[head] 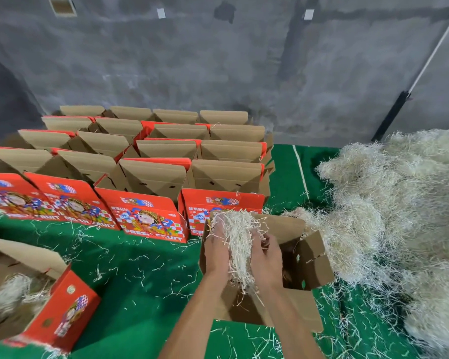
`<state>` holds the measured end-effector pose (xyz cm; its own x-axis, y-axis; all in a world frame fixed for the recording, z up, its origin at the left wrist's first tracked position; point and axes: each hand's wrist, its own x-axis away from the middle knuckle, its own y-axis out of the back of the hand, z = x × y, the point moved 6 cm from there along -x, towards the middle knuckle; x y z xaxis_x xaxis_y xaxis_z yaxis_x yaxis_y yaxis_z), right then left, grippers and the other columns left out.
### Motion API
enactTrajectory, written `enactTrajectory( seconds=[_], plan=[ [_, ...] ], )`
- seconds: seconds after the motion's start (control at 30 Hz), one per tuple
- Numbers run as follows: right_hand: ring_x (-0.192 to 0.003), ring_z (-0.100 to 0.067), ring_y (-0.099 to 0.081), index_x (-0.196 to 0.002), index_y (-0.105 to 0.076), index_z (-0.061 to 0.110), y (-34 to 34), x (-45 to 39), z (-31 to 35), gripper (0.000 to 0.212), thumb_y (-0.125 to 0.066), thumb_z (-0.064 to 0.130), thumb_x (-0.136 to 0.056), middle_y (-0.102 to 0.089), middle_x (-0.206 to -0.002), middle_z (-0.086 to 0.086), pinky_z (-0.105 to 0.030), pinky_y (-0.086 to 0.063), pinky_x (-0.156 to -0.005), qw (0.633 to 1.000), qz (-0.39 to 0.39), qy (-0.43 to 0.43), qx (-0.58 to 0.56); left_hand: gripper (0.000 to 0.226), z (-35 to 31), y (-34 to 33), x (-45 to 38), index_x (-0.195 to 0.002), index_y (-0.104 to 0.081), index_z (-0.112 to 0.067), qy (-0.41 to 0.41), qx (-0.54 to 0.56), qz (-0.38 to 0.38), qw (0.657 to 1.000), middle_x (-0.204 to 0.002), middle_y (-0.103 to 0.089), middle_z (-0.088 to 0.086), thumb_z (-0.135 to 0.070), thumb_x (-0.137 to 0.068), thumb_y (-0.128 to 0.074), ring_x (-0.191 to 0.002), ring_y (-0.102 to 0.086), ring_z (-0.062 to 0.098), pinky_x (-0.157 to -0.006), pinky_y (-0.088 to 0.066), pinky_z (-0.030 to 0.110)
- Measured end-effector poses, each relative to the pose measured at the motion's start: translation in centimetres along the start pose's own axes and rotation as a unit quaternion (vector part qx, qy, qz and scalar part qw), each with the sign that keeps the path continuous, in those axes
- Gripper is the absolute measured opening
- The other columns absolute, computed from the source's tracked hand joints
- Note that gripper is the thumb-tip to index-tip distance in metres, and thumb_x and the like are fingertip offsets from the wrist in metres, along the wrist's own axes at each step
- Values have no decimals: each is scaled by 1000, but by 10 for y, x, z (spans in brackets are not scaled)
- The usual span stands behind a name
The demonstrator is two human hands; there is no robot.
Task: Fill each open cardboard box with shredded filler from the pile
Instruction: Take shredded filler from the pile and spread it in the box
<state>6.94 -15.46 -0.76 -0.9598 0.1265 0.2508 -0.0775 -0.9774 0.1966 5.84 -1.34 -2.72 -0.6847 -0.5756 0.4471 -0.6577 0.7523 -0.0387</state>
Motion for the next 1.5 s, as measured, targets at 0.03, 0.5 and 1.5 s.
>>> enactTrajectory(
  seconds=[0.03, 0.5, 1.5],
  plan=[
    [-124, -15, -50, -145, -43, 25, -5, 1, 3, 76, -49, 74, -88, -55, -135, 9, -40, -35, -111, 1000, 0, 2, -14, 40, 1, -2, 0, -103, -64, -9, -4, 14, -9, 1000, -94, -64, 20, -46, -100, -48, -91, -64, 34, -86, -52, 39],
    [-40, -7, -23, -72, -43, 18, 44, -38, -6, 37, -59, 38, -98, -29, -48, 7, -24, -26, -43, 991, -40, -55, -112, 20, 11, -15, -4, -75, -44, -19, 35, -26, 52, 998, -44, -37, -12, -20, -94, -51, -38, -25, 8, -44, -22, 22],
    [-47, -16, -48, -89, -58, 20, 25, -15, -3, 39, -47, 57, -97, -56, -59, -1, -32, -44, -44, 994, 1, 72, -84, 64, 9, -6, 0, -101, -54, -18, 16, 12, 82, 996, -89, -61, -1, -74, -70, -64, -84, -63, 19, -79, -57, 38]
  ],
)
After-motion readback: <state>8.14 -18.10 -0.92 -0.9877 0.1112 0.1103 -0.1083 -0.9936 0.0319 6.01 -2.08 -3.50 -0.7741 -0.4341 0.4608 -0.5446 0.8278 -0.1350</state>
